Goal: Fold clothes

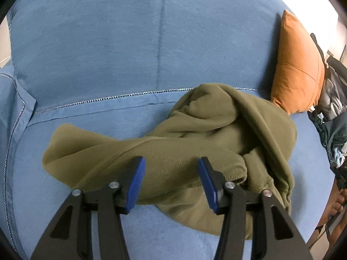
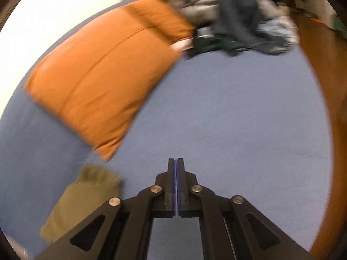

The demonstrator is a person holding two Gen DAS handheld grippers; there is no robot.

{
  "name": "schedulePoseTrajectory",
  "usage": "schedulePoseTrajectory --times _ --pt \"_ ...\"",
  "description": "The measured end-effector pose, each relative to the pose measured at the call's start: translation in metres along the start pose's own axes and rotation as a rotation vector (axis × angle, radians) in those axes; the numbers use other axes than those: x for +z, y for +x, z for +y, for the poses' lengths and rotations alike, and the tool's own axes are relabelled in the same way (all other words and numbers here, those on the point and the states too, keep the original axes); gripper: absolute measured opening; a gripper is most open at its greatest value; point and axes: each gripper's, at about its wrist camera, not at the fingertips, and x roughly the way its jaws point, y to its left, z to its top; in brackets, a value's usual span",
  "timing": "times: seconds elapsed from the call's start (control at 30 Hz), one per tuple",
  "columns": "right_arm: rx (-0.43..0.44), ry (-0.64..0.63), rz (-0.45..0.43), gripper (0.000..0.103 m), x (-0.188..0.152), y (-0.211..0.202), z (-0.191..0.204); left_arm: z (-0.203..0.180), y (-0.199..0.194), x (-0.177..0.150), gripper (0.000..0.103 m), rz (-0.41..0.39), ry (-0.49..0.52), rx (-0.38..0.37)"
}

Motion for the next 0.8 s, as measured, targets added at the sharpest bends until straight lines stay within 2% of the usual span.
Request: schedulePoseTrajectory --times 0.03,0.1,0.13,0.17,0.23,0.33,0.43,0.5,0.6,0.63,0.67,0.7,0.73,0.8 --pt "0.037 -0.065 0.014 0.002 -0.008 -0.002 0.018 0.004 -0.004 -0.001 0.05 -0.006 -0.011 -0.004" --pt "0.128 -0.189 0.057 0.021 -0.024 0.001 0.051 0.007 0.005 0.004 0.05 -0.014 -0.04 -0.016" --pt "0.18 -0.248 0.086 0.047 -0.032 0.006 0.066 0.009 0.007 0.006 0.05 -0.016 -0.056 -0.024" --pt "0.232 -0.308 0.115 0.067 -0.041 0.01 0.082 0.012 0.011 0.008 0.05 -0.018 -0.068 -0.031" --pt "0.315 -0.427 0.19 0.072 -0.064 0.018 0.112 0.015 0.018 0.011 0.05 -0.019 -0.085 -0.036" --pt "0.325 -0.634 0.232 0.072 -0.104 0.019 0.146 0.014 0.028 0.011 0.051 -0.01 -0.075 -0.022" --pt "0.311 -0.819 0.263 0.072 -0.139 0.021 0.174 0.007 0.037 0.006 0.051 0.034 -0.007 0.01" --pt "0.283 -0.881 0.276 0.072 -0.154 0.025 0.181 0.002 0.043 0.002 0.051 0.121 0.056 0.017" --pt "0.178 -0.955 0.301 0.072 -0.173 0.041 0.19 -0.008 0.053 -0.01 0.054 0.3 0.16 -0.003" --pt "0.177 -0.921 0.284 0.072 -0.167 0.039 0.188 -0.01 0.053 -0.014 0.054 0.339 0.186 -0.015" --pt "0.175 -0.887 0.267 0.067 -0.162 0.037 0.185 -0.01 0.047 -0.012 0.054 0.314 0.186 -0.022" --pt "0.173 -0.853 0.25 0.054 -0.156 0.035 0.183 -0.009 0.039 -0.008 0.054 0.275 0.173 -0.042" --pt "0.171 -0.818 0.234 0.012 -0.151 0.034 0.18 -0.009 0.028 -0.001 0.054 0.223 0.159 -0.082" --pt "0.166 -0.75 0.2 0.009 -0.14 0.03 0.176 -0.008 0.008 0.012 0.055 0.114 0.133 -0.155"
